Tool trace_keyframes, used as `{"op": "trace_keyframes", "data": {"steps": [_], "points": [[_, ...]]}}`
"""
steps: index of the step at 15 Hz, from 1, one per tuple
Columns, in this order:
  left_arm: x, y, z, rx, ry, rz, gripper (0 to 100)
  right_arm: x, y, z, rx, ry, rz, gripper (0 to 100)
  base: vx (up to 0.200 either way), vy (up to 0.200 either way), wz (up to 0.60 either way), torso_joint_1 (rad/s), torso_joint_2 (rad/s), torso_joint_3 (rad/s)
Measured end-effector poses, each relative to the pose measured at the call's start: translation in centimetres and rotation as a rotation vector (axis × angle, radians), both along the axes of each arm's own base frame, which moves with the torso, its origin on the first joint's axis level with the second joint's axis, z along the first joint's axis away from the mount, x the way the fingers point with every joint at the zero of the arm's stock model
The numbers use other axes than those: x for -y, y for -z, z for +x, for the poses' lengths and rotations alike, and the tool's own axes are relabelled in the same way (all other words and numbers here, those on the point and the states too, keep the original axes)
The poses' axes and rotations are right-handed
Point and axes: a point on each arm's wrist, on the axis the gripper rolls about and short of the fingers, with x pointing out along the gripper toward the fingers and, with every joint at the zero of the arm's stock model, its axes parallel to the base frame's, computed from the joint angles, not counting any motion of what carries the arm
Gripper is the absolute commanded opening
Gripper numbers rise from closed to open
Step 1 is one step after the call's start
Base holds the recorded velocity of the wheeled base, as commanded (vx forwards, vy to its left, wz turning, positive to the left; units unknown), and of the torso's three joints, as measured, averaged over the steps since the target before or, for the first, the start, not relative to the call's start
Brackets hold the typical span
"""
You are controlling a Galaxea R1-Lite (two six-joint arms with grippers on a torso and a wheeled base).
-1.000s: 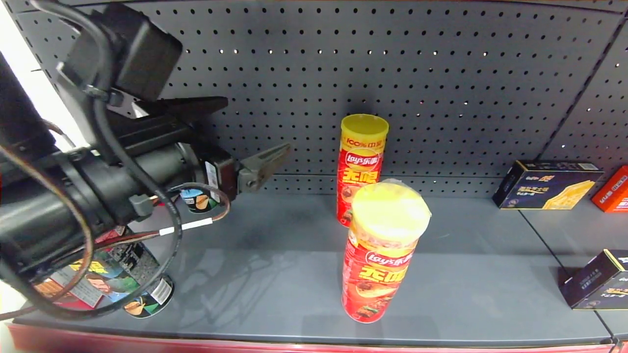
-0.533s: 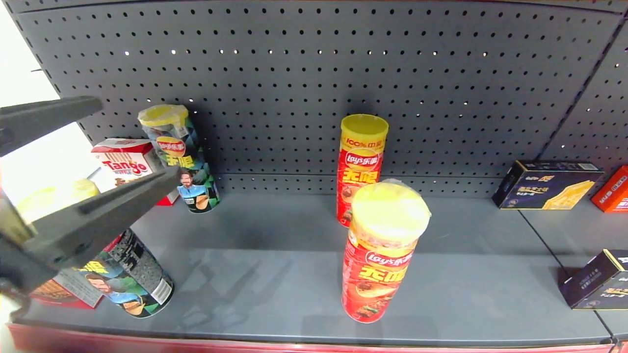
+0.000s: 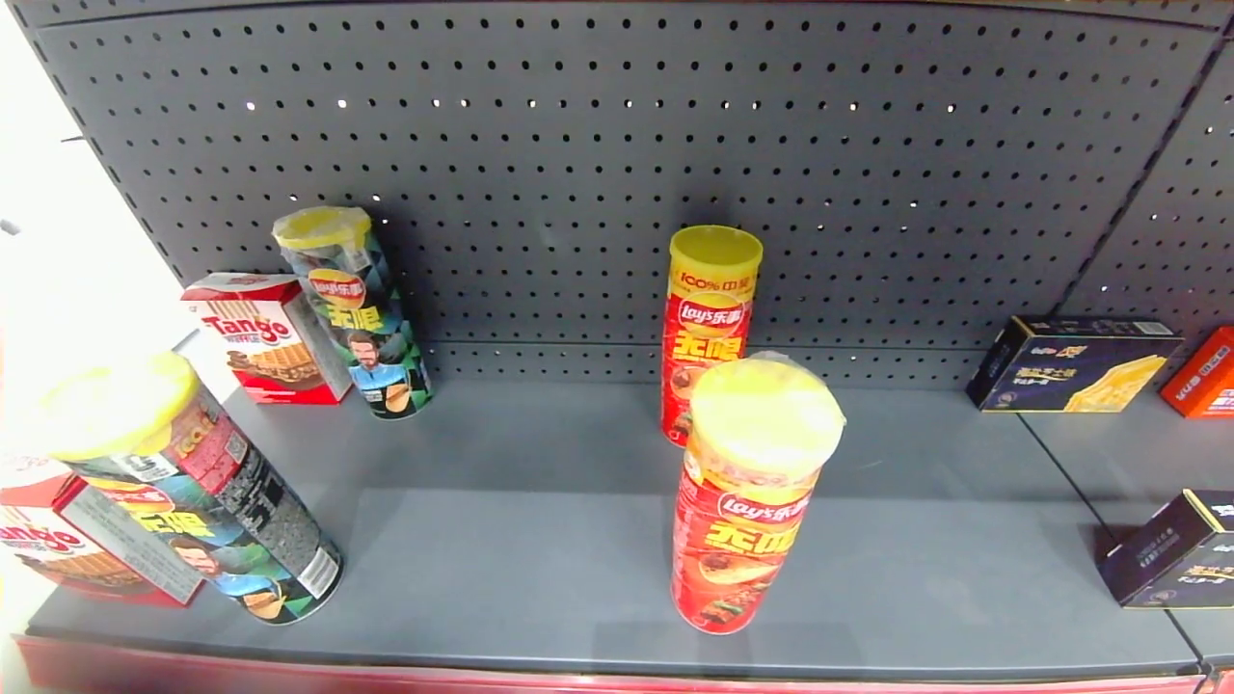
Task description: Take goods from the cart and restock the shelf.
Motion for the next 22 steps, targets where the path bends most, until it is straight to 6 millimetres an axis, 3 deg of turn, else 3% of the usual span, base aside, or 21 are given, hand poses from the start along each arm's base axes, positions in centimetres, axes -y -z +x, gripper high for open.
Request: {"op": "trace_keyframes", "data": {"steps": [3, 6, 10, 13, 15, 22], "points": [[-2.0, 2.7, -2.8, 0.001, -0.018, -0.024, 100, 0.0, 0.0, 0.0, 0.0, 0.0, 0.0, 100, 0.0, 0.0, 0.0, 0.0, 0.0, 0.0], [-2.8, 4.5, -4.2, 0.023, -0.049, -0.089, 100, 0.0, 0.0, 0.0, 0.0, 0.0, 0.0, 100, 0.0, 0.0, 0.0, 0.0, 0.0, 0.0], [-0.7, 5.4, -2.7, 0.083, -0.186, -0.151, 100, 0.0, 0.0, 0.0, 0.0, -0.001, 0.0, 100, 0.0, 0.0, 0.0, 0.0, 0.0, 0.0], [0.3, 9.4, -0.9, 0.052, -0.401, -0.138, 100, 0.0, 0.0, 0.0, 0.0, 0.0, 0.0, 100, 0.0, 0.0, 0.0, 0.0, 0.0, 0.0], [0.4, 11.1, -1.1, -0.007, -0.49, -0.135, 100, 0.0, 0.0, 0.0, 0.0, 0.0, 0.0, 100, 0.0, 0.0, 0.0, 0.0, 0.0, 0.0], [0.4, 15.0, -2.1, -0.208, -0.451, -0.096, 100, 0.0, 0.0, 0.0, 0.0, 0.0, 0.0, 100, 0.0, 0.0, 0.0, 0.0, 0.0, 0.0]]}}
